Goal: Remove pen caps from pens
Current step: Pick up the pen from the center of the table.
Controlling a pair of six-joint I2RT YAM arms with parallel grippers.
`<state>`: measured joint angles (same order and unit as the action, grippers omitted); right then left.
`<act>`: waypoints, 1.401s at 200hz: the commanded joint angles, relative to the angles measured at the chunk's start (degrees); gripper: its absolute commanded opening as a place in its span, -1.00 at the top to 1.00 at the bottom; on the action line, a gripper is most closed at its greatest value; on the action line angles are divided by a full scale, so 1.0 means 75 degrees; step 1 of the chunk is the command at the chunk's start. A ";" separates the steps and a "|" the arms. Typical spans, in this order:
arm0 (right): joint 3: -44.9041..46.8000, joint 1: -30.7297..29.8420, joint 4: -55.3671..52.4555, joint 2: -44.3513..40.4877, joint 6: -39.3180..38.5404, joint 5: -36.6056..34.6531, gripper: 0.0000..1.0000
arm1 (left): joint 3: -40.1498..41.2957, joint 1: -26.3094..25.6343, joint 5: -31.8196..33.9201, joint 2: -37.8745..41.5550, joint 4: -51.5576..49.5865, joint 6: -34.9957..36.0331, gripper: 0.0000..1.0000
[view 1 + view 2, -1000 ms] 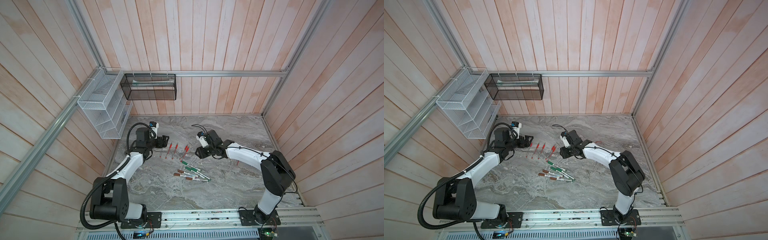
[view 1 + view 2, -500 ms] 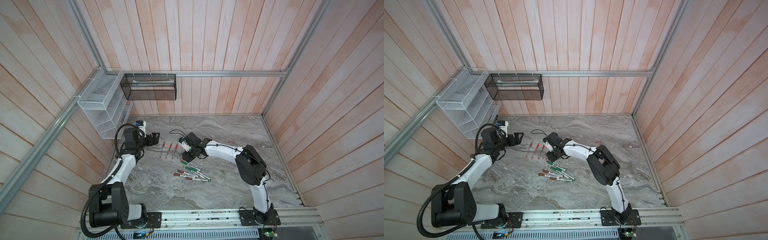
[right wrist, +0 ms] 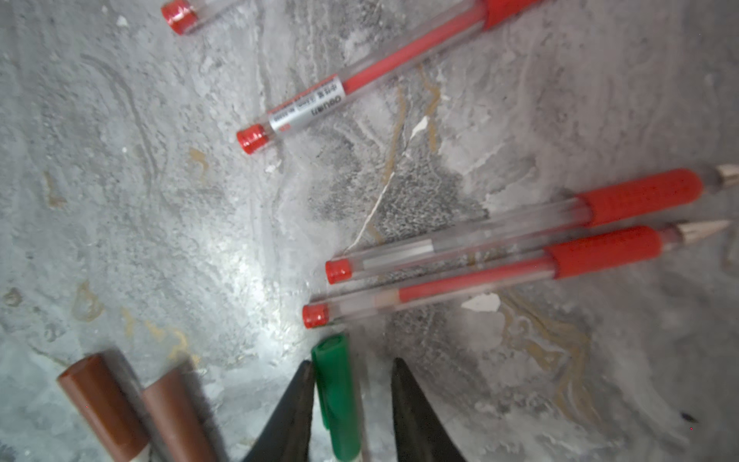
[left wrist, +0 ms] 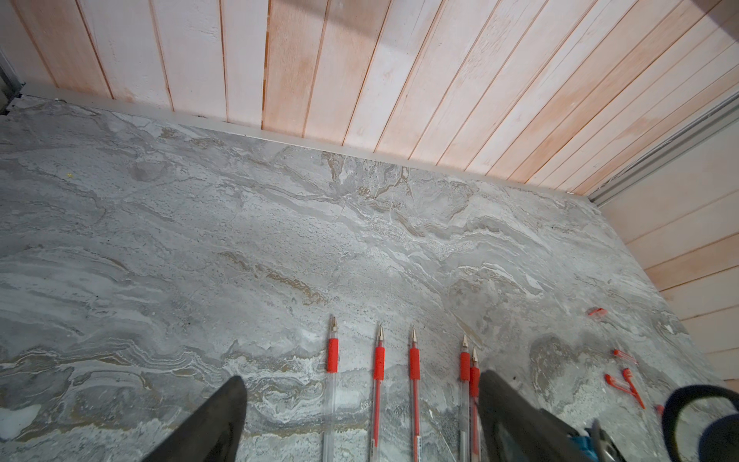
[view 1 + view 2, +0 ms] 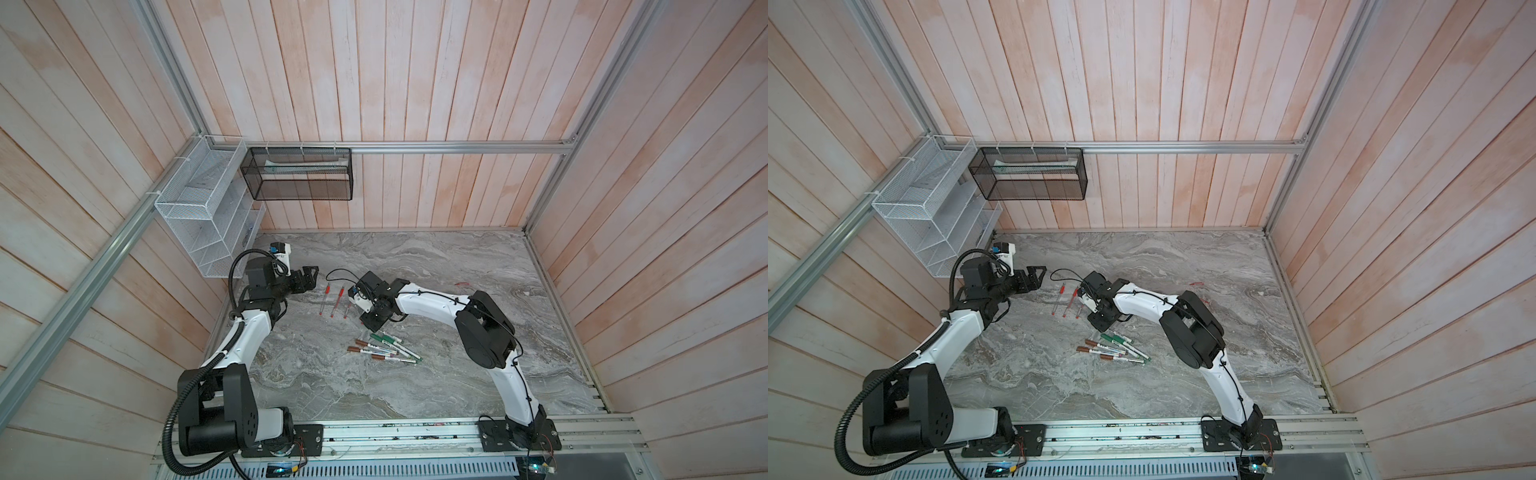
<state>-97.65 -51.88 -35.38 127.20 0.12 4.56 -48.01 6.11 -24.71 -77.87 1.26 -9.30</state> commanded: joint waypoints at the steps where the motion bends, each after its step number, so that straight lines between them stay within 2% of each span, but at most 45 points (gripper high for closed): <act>1: -0.0106 -0.0033 -0.0363 0.0259 -0.0214 -0.0145 0.39 | 0.0120 0.0041 -0.0075 0.0104 0.0194 -0.0018 -0.83; 57: 0.0005 0.0294 -0.0407 0.0287 -0.0234 -0.0374 0.73 | 0.0112 0.0088 -0.0086 0.0135 0.0160 -0.0072 -0.83; 135: 0.0333 0.0951 0.0149 -0.0647 0.0163 -0.0608 0.82 | 0.0233 0.0146 -0.0340 0.0208 0.0342 -0.0149 -0.83; 172: 0.0774 0.1562 0.0851 -0.1486 0.1171 -0.0108 0.85 | 0.0295 0.0146 -0.1380 0.0214 0.0602 -0.0623 -0.83; 195: 0.1657 0.2015 0.1992 -0.2412 0.2092 0.0514 0.87 | 0.0431 0.0009 -0.2023 0.0163 0.1028 -0.0923 -0.83; 209: 0.2397 0.2303 0.3010 -0.2983 0.3050 0.1201 0.88 | 0.0312 -0.0222 -0.2149 0.0119 0.0883 -0.0903 -0.83; 224: 0.3414 0.2512 0.4541 -0.3560 0.4182 0.1900 0.89 | 0.0345 -0.0511 -0.2374 0.0062 0.1010 -0.0883 -0.83; 238: 0.4330 0.2557 0.6115 -0.3972 0.5220 0.2161 0.91 | 0.0435 -0.0835 -0.2599 -0.0015 0.1280 -0.0917 -0.83; 280: 0.5939 0.2424 1.0332 -0.4025 0.7744 0.2574 0.96 | 0.0364 -0.1784 -0.3027 -0.0356 0.1459 -0.1433 -0.81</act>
<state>-57.69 -32.56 17.87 96.01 43.03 19.46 -45.80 -4.23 -43.27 -78.87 9.26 -17.89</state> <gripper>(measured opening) 0.119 0.910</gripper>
